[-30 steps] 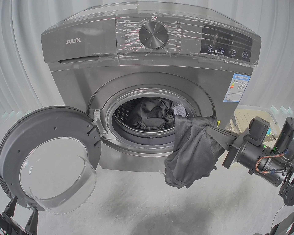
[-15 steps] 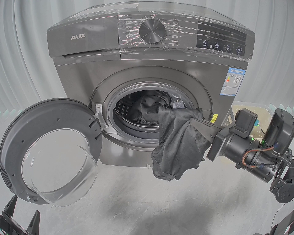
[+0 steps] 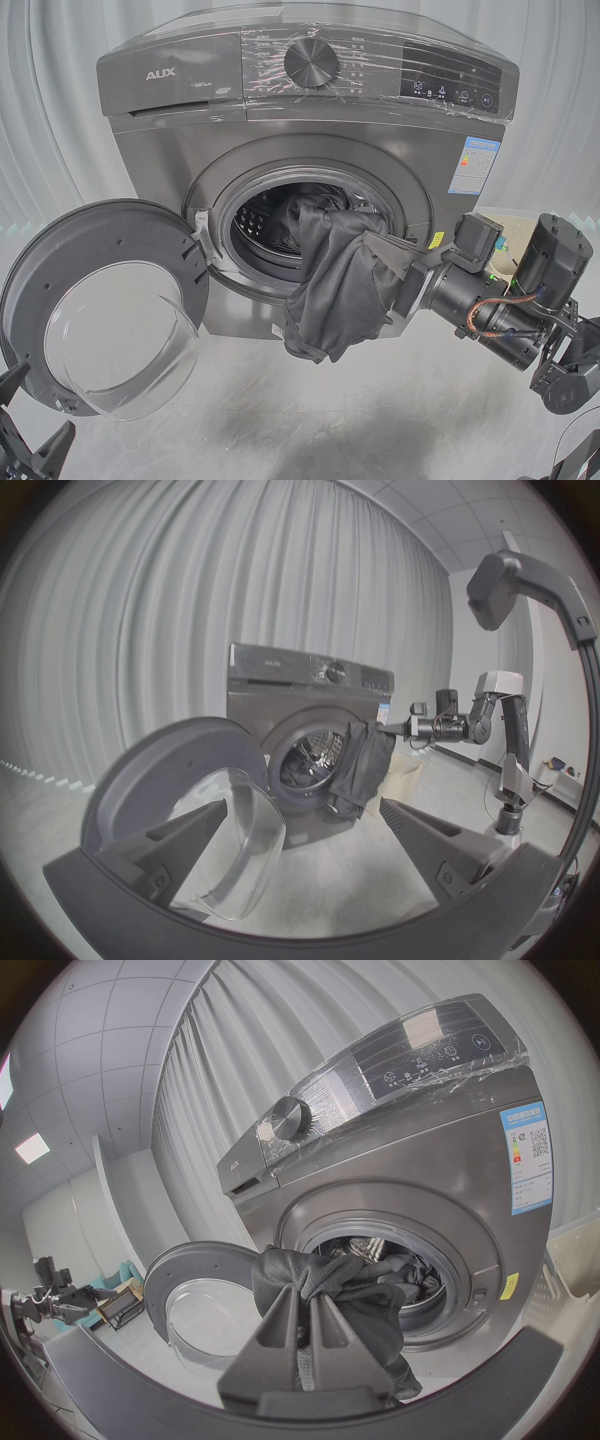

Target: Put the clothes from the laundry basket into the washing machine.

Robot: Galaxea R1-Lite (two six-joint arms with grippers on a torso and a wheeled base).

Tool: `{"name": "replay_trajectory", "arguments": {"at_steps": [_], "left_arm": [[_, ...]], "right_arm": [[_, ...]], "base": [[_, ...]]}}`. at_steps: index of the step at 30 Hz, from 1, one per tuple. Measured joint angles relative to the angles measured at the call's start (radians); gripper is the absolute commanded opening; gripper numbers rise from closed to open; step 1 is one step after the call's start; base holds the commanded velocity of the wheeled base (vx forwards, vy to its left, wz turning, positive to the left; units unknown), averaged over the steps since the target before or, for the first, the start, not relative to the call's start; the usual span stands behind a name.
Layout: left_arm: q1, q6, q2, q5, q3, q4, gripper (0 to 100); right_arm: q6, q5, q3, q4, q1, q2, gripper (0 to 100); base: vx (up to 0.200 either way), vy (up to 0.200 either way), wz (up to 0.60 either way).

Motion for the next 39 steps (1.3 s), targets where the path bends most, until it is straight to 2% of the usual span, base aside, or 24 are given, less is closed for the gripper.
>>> {"name": "replay_trajectory", "arguments": {"at_steps": [2,5,12,17,23,27,31,34,39], "left_arm": [[-0.004,0.018,0.085,-0.024,-0.002,-0.025,100],[-0.029,0.031,0.214,-0.046,-0.003,-0.096,100],[-0.12,0.037,0.513,-0.069,-0.006,-0.298,100],[-0.203,0.032,0.687,-0.065,-0.026,-0.378,100],[-0.351,0.002,0.895,-0.011,-0.086,-0.427,100],[-0.418,-0.027,1.011,0.025,-0.148,-0.459,100],[-0.467,-0.084,1.108,0.06,-0.205,-0.487,100],[-0.494,-0.096,1.172,0.1,-0.234,-0.519,100],[-0.522,-0.105,1.276,0.135,-0.257,-0.669,100]], "right_arm": [[0.001,-0.001,-0.011,-0.02,0.003,0.013,0],[0.003,0.0,-0.027,-0.039,0.006,0.033,0],[0.004,0.001,-0.065,-0.062,0.009,0.071,0],[0.006,-0.003,-0.086,-0.07,0.01,0.094,0],[0.007,-0.008,-0.1,-0.076,0.009,0.113,0],[0.008,-0.009,-0.11,-0.077,0.005,0.121,0],[0.009,-0.01,-0.116,-0.078,0.002,0.126,0],[0.008,-0.01,-0.119,-0.077,0.001,0.127,0],[0.008,-0.011,-0.126,-0.077,0.0,0.131,0]], "base": [[0.0,0.0,0.0],[0.0,0.0,0.0],[0.0,0.0,0.0],[0.0,0.0,0.0],[0.0,0.0,0.0],[0.0,0.0,0.0],[0.0,0.0,0.0],[0.0,0.0,0.0],[0.0,0.0,0.0]]}}
